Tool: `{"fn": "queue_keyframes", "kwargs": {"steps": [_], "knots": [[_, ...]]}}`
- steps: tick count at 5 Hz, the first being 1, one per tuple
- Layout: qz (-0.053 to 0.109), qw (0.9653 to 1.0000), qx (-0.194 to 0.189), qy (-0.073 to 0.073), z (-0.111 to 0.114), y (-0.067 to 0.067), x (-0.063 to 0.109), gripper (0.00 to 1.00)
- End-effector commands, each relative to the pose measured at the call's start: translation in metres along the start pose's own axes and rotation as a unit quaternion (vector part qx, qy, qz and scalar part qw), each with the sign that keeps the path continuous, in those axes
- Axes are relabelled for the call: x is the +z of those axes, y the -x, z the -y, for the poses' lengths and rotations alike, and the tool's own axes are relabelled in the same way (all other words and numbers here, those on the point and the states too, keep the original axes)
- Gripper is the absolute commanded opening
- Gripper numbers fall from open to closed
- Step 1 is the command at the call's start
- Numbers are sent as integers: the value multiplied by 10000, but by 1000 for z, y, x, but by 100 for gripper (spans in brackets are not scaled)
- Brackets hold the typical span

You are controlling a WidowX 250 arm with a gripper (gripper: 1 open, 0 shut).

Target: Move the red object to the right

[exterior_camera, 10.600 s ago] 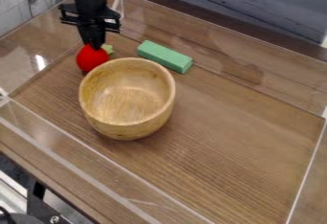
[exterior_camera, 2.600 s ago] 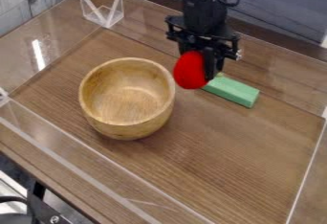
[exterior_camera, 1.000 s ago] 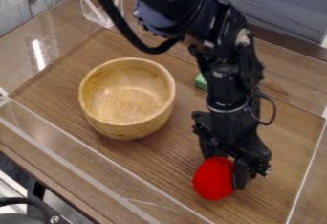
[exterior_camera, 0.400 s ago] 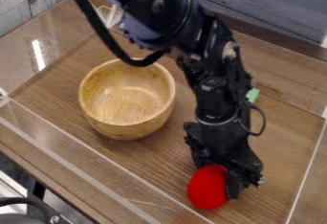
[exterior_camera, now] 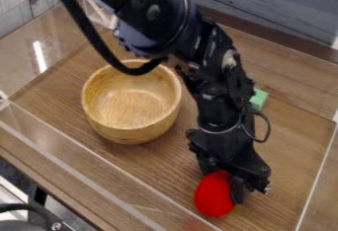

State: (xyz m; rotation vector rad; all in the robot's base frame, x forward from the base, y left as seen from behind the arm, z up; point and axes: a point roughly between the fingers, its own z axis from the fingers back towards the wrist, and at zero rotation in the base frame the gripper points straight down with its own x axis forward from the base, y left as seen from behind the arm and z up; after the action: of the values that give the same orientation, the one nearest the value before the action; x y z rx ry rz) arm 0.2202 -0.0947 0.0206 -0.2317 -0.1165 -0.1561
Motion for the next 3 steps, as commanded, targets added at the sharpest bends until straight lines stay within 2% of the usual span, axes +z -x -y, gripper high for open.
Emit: {"fn": "queue_keyframes", "kwargs": {"steps": [1,2,3], "knots": [[78,9999,55,-58,0,-8,13,0],[66,9999,115,-93,1,-14,22,0],[99,9998,155,-78,-8,-21,18,0]]}}
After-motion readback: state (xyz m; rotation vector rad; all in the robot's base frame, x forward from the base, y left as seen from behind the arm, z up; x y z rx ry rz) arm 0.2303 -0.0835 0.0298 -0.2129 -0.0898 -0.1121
